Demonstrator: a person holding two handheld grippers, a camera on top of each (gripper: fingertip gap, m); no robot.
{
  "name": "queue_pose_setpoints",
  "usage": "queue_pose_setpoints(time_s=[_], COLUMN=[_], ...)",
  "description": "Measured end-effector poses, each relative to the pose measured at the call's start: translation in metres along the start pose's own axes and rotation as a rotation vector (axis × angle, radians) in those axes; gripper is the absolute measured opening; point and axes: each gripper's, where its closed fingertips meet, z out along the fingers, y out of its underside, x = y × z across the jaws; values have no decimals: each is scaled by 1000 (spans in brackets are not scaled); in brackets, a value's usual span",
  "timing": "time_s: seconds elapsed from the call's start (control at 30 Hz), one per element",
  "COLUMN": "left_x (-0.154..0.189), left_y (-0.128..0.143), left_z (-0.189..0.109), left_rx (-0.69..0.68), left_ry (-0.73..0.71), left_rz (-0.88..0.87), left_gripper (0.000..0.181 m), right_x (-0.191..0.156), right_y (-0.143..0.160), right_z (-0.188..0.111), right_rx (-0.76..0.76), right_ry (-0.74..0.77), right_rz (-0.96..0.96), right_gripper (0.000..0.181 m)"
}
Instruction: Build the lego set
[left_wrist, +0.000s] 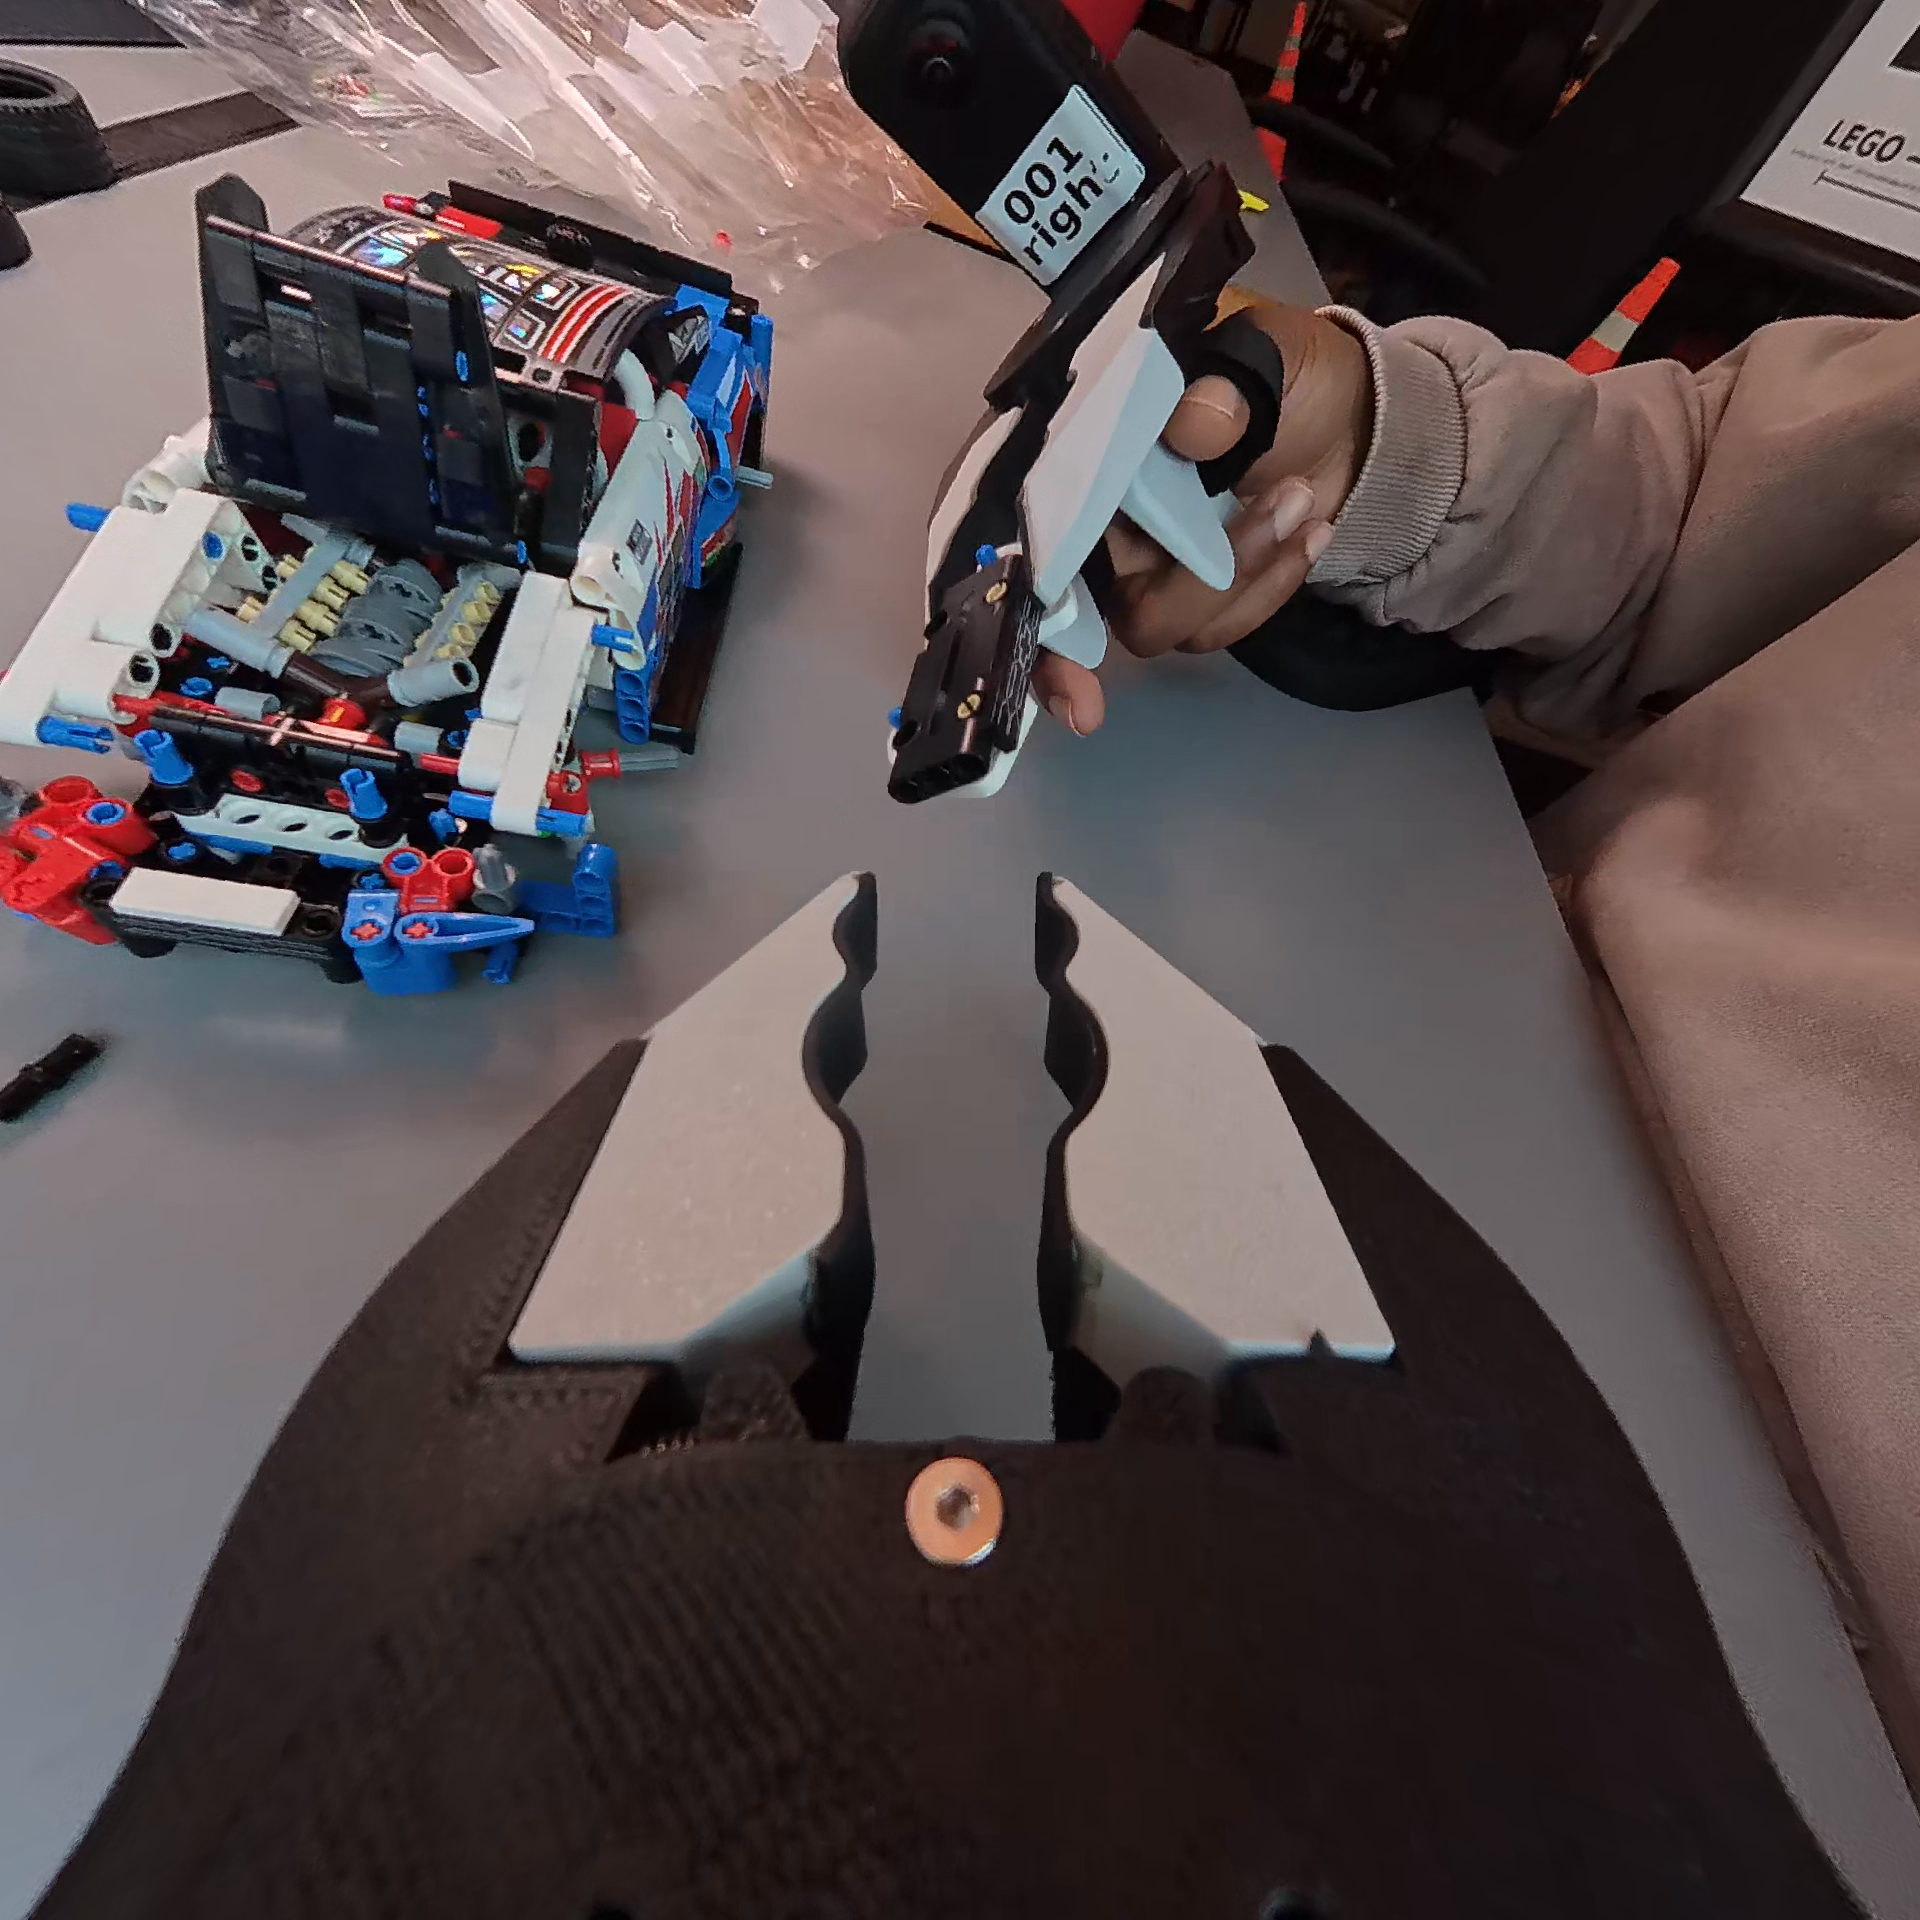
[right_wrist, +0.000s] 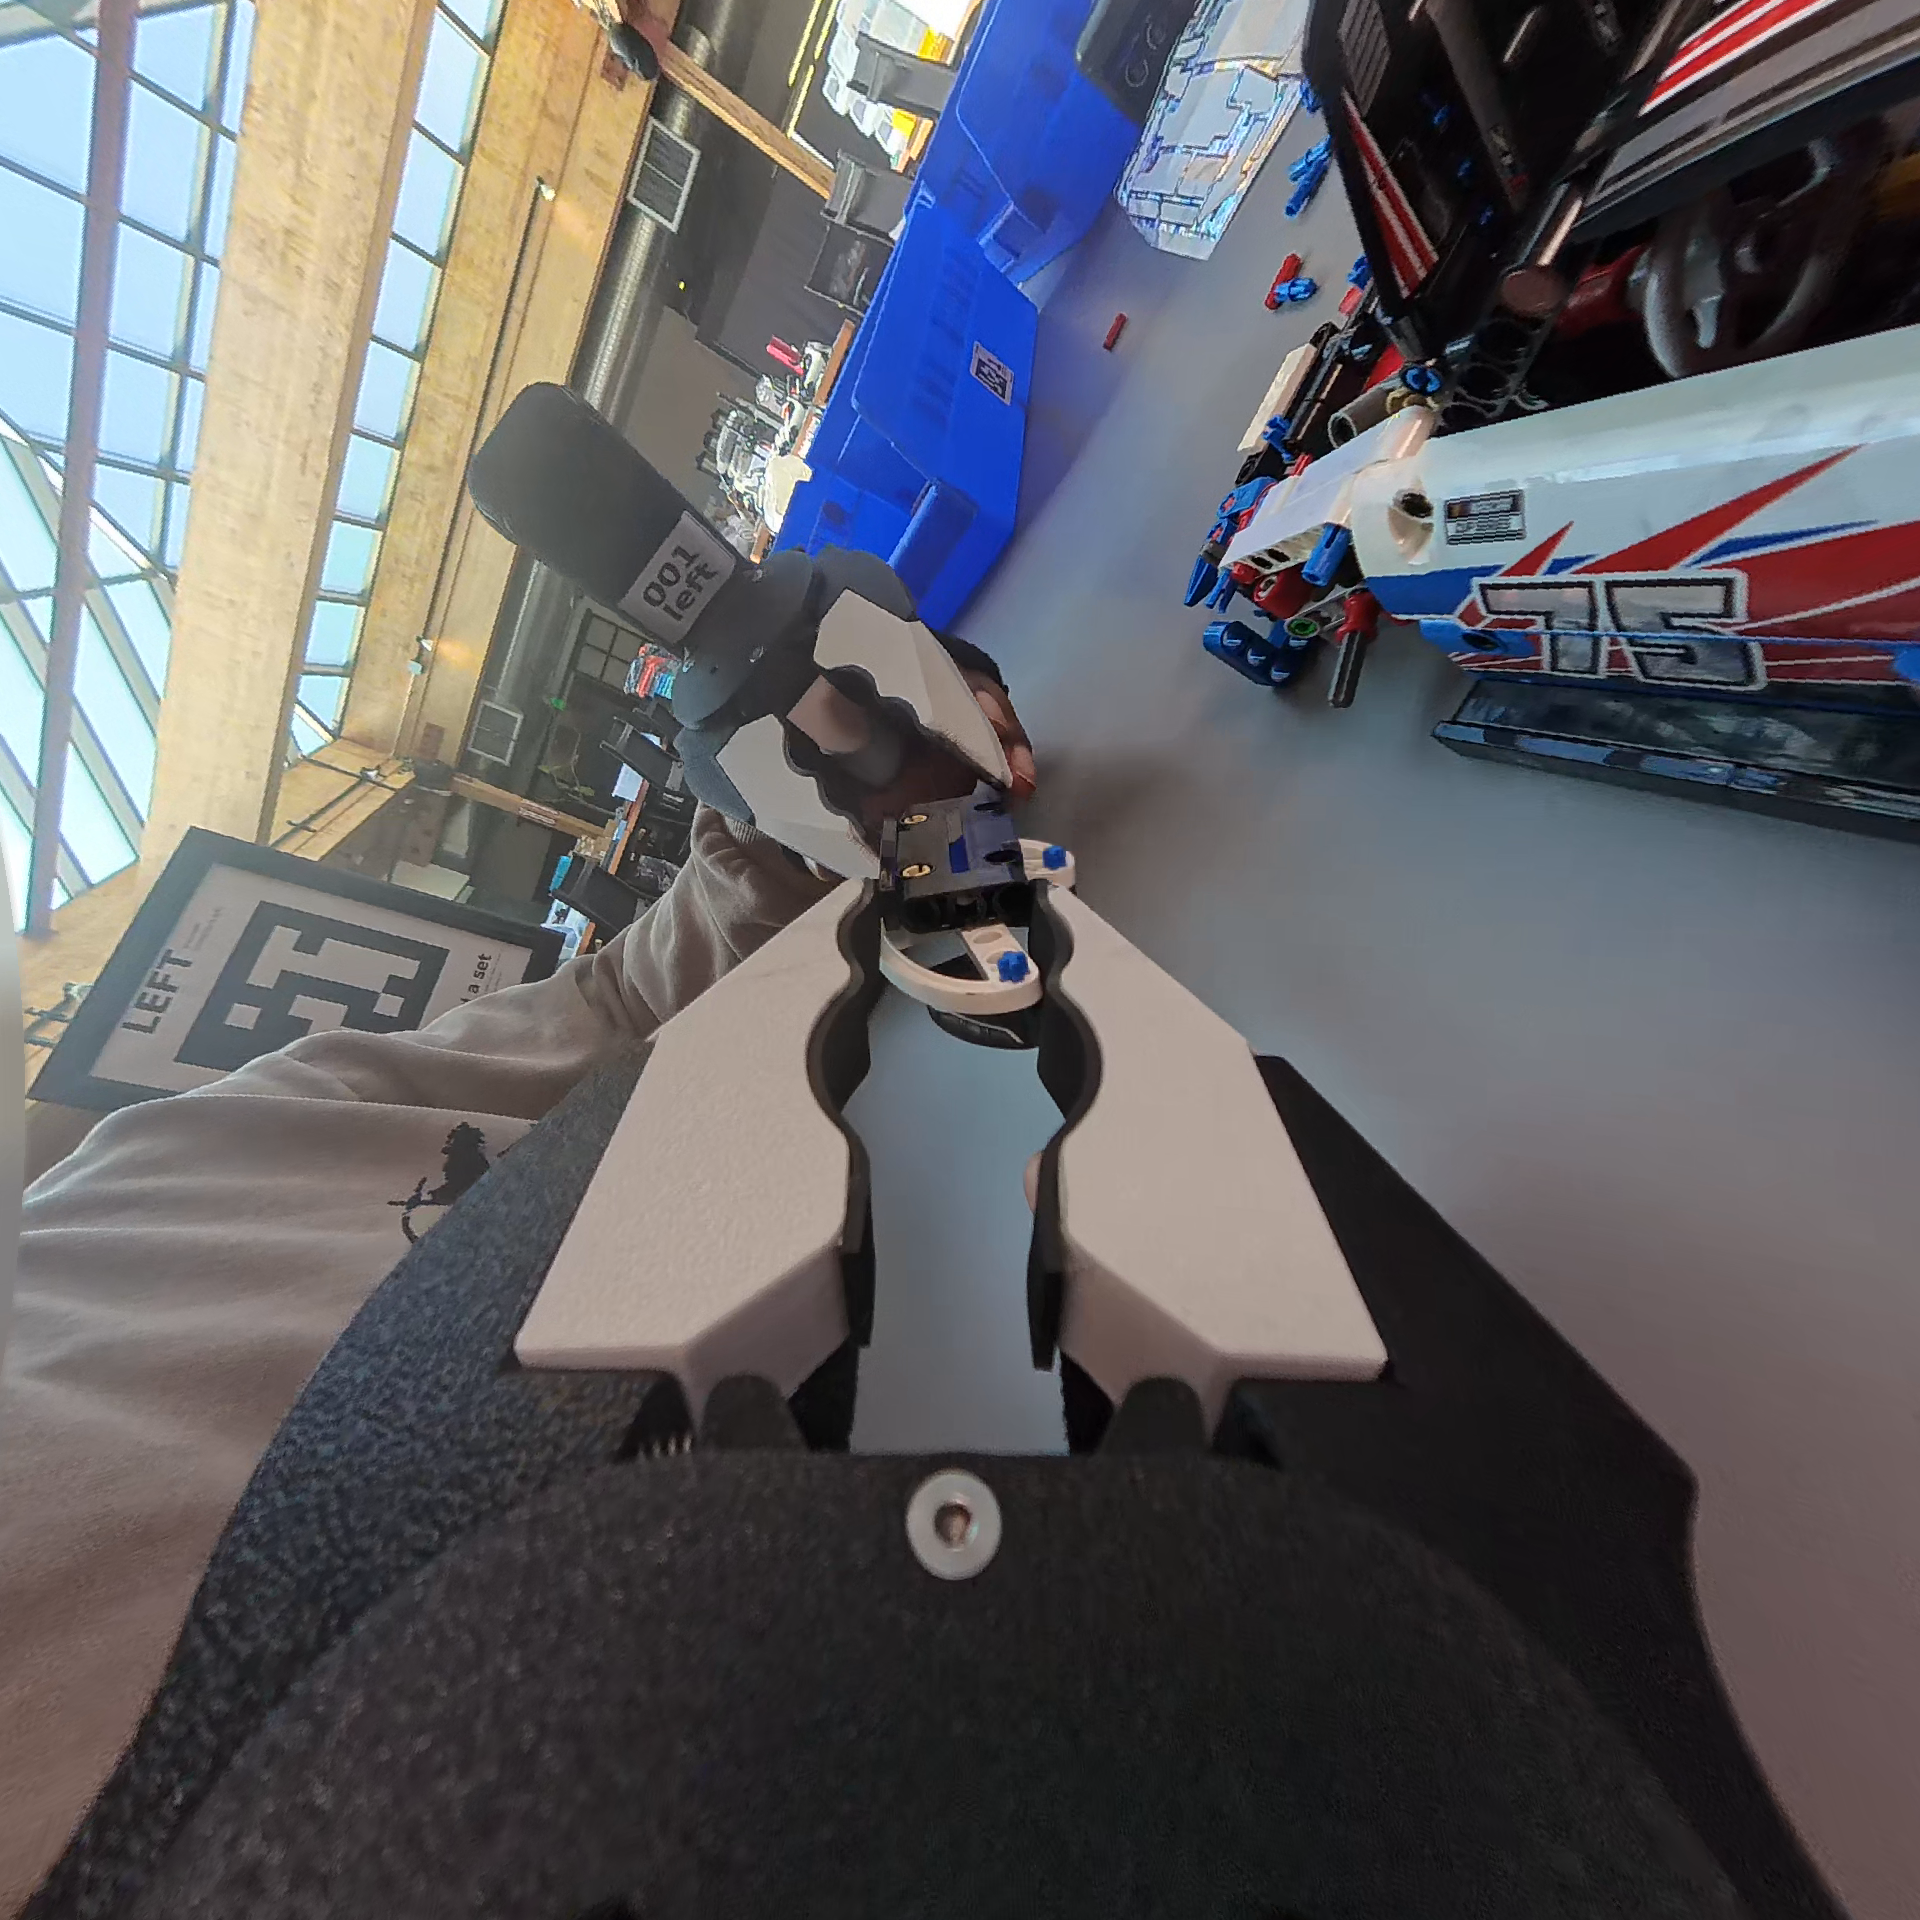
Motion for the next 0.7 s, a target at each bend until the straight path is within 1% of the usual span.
queue_pose_setpoints(time_s=[0.1,0.2,0.3,0.43,0.47,0.57,0.7], left_x=[3,11,16,22,22,10,-11], left_y=[-7,-9,-6,10,13,19,28], left_z=[3,11,19,25,24,18,8], left_rx=[33,28,-12,-99,-117,-178,-272], left_ry=[-29,-81,-132,-102,-97,-156,-274], left_rz=[67,207,312,368,377,402,480], left_gripper=[40,47,42,33,28,26,25], right_x=[-3,-8,-11,-23,-23,-16,4], right_y=[3,10,20,30,30,31,33], right_z=[3,8,15,20,20,17,15], right_rx=[-15,-43,-91,-135,-138,-153,-197], right_ry=[-7,-23,-13,-62,-52,9,181], right_rz=[-5,-15,-59,-117,-138,-217,-378], right_gripper=[25,25,25,24,24,25,25])
